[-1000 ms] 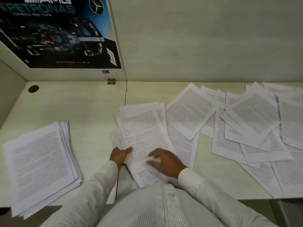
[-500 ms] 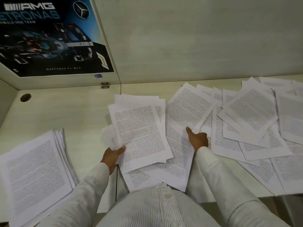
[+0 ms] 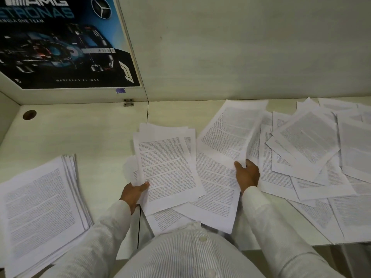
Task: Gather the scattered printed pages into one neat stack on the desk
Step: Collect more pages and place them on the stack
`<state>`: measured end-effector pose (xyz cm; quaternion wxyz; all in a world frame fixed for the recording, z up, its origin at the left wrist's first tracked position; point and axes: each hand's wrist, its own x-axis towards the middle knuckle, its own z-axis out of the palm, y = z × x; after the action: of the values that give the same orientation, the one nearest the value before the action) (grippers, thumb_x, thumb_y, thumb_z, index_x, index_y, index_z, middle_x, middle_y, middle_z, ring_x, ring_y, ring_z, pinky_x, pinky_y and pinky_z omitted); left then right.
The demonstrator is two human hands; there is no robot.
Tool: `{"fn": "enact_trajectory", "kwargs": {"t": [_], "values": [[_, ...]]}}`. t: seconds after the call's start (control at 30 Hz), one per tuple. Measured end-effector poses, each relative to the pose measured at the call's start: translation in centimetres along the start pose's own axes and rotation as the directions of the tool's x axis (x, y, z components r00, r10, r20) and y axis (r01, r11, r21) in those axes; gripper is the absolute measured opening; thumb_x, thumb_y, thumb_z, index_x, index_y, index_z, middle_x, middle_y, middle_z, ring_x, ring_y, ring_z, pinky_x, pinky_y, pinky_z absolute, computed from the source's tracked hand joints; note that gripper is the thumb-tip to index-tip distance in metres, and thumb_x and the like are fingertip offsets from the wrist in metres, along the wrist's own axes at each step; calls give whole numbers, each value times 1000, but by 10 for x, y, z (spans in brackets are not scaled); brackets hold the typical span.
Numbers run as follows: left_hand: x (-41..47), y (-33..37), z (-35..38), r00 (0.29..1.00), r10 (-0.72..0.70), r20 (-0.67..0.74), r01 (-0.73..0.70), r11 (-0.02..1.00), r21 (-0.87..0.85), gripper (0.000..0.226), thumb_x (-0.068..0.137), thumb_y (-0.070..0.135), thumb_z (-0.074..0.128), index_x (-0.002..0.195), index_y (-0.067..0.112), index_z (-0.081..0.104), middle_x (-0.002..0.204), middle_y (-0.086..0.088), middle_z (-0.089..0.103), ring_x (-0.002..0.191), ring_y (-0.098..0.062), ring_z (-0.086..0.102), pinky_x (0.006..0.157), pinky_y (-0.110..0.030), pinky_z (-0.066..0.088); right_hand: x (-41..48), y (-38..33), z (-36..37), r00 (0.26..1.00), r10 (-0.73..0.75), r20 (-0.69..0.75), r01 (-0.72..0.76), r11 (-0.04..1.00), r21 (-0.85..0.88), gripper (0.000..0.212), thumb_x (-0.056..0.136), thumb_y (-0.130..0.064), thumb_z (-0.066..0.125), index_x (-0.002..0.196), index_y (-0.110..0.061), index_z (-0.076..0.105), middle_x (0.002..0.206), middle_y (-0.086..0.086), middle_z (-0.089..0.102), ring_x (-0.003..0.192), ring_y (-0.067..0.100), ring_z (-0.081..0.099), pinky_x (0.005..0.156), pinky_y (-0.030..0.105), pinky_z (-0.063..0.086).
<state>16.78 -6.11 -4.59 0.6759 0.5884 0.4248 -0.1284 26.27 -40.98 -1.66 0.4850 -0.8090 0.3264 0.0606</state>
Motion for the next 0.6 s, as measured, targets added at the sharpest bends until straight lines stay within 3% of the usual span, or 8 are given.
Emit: {"fn": "enact_trajectory", "kwargs": {"t": [0.17, 0.33, 0.47, 0.6], "values": [[1, 0, -5, 999, -30, -13, 29, 998, -47, 56, 87, 17, 73, 138, 4, 52, 131, -13, 62, 111, -33, 62, 96, -45, 50, 0, -17, -33, 988, -118, -103, 131, 983, 129, 8, 94, -18, 63, 95, -12, 68, 99, 7, 70, 90, 23, 65, 79, 26, 47], [0, 2, -4, 999, -30, -14, 30, 999, -41, 59, 86, 19, 75, 138, 6, 52, 130, -14, 62, 112, -34, 62, 99, -49, 49, 5, -48, -58, 974, -89, -210, 171, 892, 419, 7, 93, -18, 65, 90, -21, 70, 96, -5, 72, 94, 19, 69, 86, 31, 56], [0, 0, -6, 999, -34, -10, 33, 999, -35, 64, 85, 20, 76, 140, 4, 49, 131, -15, 61, 114, -34, 61, 100, -50, 49, -3, -75, -69, 982, -65, -180, 169, 737, 654, 16, 95, -14, 63, 104, -20, 74, 107, -4, 74, 99, 14, 71, 85, 30, 58], [-8, 0, -7, 999, -36, 11, 36, 999, -23, 61, 87, 16, 74, 140, 2, 49, 132, -17, 61, 115, -34, 61, 102, -51, 48, -14, -92, -64, 995, -92, -48, 97, 652, 752, 24, 95, -5, 60, 104, -23, 72, 111, -4, 74, 100, 16, 72, 84, 32, 59]]}}
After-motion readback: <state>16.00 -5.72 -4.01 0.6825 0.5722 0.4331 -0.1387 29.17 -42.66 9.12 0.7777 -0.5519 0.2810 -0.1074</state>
